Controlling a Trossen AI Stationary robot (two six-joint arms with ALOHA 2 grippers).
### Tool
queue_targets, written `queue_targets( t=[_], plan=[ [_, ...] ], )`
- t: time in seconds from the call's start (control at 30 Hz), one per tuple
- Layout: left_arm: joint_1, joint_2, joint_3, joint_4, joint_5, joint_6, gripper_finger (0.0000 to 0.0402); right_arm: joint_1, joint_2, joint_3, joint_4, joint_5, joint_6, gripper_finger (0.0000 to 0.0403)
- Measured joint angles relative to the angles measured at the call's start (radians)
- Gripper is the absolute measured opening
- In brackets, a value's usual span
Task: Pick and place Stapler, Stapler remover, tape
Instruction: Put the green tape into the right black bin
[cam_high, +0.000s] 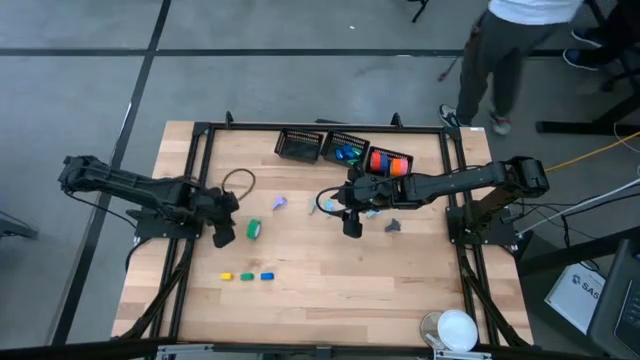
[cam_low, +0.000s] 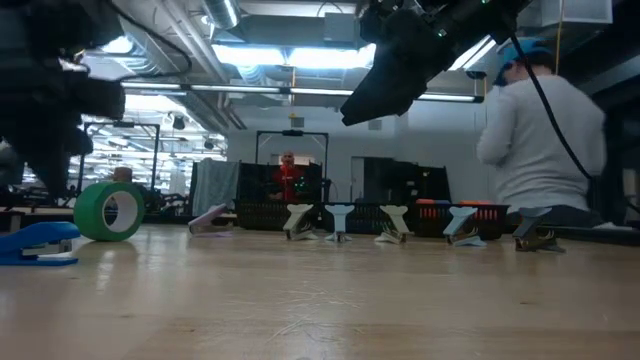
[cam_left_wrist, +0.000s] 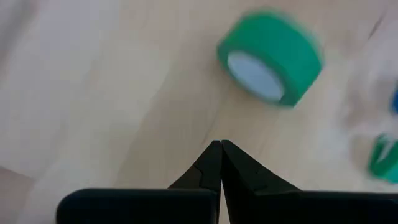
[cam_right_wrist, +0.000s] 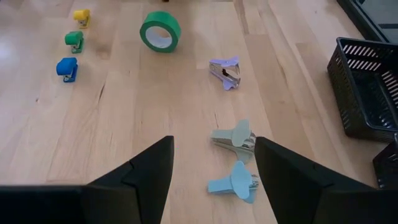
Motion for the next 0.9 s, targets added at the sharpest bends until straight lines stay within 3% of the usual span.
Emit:
queue_targets(
  t=[0.4,0.7,0.9],
  plan=[
    [0.006,0.392,0.007,0.134,-0.084,0.036,0.0003,0.000,0.000,0.000,0.000,-0.002,-0.003,0.0228],
    [-0.003,0.457,0.084,0.205,-0.150,0.186,0.0002,0.000,0.000,0.000,0.000,-0.003,-0.003,0.0228],
    [-0.004,0.479,0.082,0.314,-0.101,0.250,0.0002,0.000,0.000,0.000,-0.002,-0.003,-0.002,0.0228]
  ],
)
